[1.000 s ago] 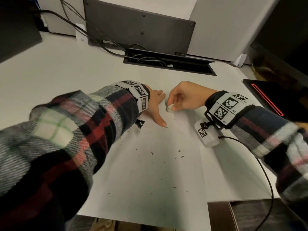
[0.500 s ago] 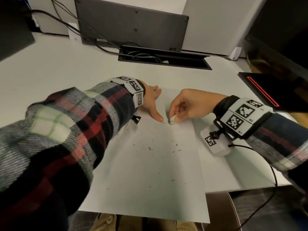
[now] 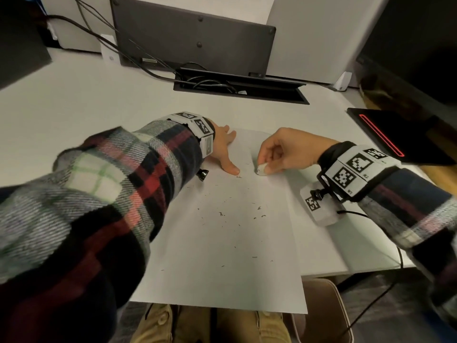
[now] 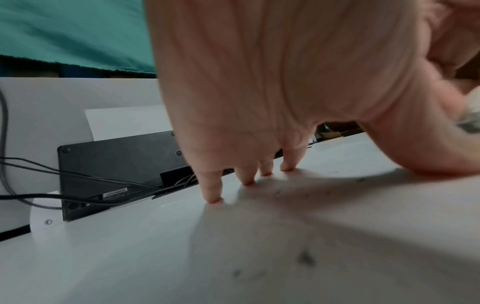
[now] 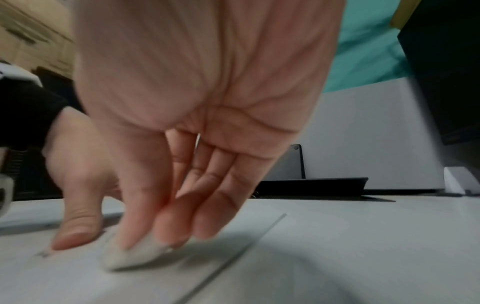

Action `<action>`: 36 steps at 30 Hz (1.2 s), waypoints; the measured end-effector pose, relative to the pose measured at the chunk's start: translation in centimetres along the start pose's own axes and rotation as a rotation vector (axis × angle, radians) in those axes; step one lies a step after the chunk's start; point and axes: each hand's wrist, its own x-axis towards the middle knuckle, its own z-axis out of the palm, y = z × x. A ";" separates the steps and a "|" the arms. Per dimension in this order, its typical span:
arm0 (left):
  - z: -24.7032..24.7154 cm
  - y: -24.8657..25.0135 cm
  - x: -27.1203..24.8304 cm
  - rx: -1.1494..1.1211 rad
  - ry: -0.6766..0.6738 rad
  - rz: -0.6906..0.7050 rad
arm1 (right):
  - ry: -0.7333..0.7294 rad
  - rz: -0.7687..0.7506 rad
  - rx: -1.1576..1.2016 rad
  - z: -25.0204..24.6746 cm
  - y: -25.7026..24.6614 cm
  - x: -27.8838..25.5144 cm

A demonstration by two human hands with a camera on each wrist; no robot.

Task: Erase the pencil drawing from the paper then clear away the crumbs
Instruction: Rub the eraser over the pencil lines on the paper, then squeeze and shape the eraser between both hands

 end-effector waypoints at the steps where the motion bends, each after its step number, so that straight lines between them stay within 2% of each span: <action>1: 0.0 0.0 0.0 0.000 -0.001 -0.001 | -0.042 0.003 0.011 0.1 0.0 -0.3; 4: 0.1 0.0 0.2 -0.001 0.000 -0.008 | -0.166 -0.020 0.001 0.5 -0.2 -1.3; 5: 0.1 -0.1 0.1 -0.002 0.008 -0.010 | -0.123 -0.022 0.000 0.4 0.0 -1.4; 8: 0.4 -0.8 -0.2 -0.046 0.053 -0.003 | 0.182 0.007 0.086 -0.5 1.2 -0.9; 10: 0.3 -1.7 -0.9 -0.114 0.086 0.022 | 0.286 0.046 0.158 -0.9 1.8 -0.7; 14: -0.6 -3.4 -2.5 -0.203 0.132 0.045 | 0.286 0.079 0.163 -1.1 1.8 -0.1; 19: 0.4 -3.3 -3.0 -0.087 0.000 0.073 | 0.238 0.056 0.182 -0.9 0.3 0.6; 23: 1.8 -2.8 -2.4 -0.128 0.033 0.121 | 0.201 0.027 0.226 -0.3 -0.6 0.8; 25: 1.9 -2.7 -2.3 -0.225 0.102 0.163 | 0.192 0.024 0.246 -0.1 -0.8 0.8; 31: 1.0 -1.6 -2.8 -0.744 0.424 0.292 | 0.190 0.012 0.343 -0.3 -1.4 0.4; 33: 1.0 -1.1 -2.9 -0.899 0.475 0.330 | 0.196 -0.005 0.366 -0.3 -1.6 0.2; 36: 1.1 -0.9 -3.1 -0.986 0.489 0.366 | 0.215 -0.039 0.362 -0.1 -2.0 -0.1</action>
